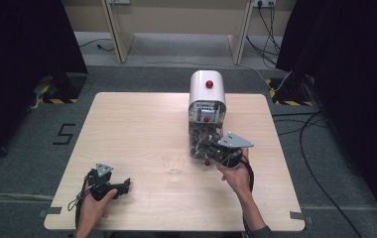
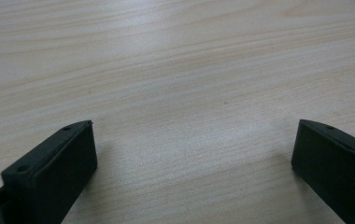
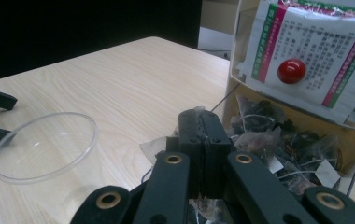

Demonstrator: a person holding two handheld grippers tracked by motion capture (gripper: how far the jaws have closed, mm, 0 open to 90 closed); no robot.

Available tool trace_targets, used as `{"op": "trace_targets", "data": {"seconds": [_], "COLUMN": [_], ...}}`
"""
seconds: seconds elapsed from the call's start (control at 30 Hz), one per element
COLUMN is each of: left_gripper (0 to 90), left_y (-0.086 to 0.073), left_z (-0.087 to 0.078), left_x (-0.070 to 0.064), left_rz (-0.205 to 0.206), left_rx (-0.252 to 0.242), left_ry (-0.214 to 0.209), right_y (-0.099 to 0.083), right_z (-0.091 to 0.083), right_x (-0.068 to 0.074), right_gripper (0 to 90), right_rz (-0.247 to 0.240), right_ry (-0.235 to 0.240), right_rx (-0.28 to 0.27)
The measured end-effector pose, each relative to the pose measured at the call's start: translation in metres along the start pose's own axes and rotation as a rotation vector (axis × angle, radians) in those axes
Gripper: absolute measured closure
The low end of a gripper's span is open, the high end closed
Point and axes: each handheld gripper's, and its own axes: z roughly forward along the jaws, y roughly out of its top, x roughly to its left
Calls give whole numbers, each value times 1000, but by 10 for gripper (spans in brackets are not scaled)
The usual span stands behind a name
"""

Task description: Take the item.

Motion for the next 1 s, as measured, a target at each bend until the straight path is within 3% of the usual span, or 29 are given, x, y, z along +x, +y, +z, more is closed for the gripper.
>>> {"op": "trace_targets", "data": {"seconds": [0.47,0.8,1.0], "left_gripper": [0,0,0], "left_y": [0,0,0], "left_z": [0,0,0], "left_x": [0,0,0], "left_rz": [-2,-3,-1], "left_rx": [1,0,2], "left_ry": [1,1,1], "right_y": [14,21,21], "right_z": [-6,-1,6], "right_x": [20,50,60], "right_gripper": [898,898,899], "right_rz": [-40,-86,-98], "right_ry": [48,132,167], "right_rx": [-49,-63,-57]}}
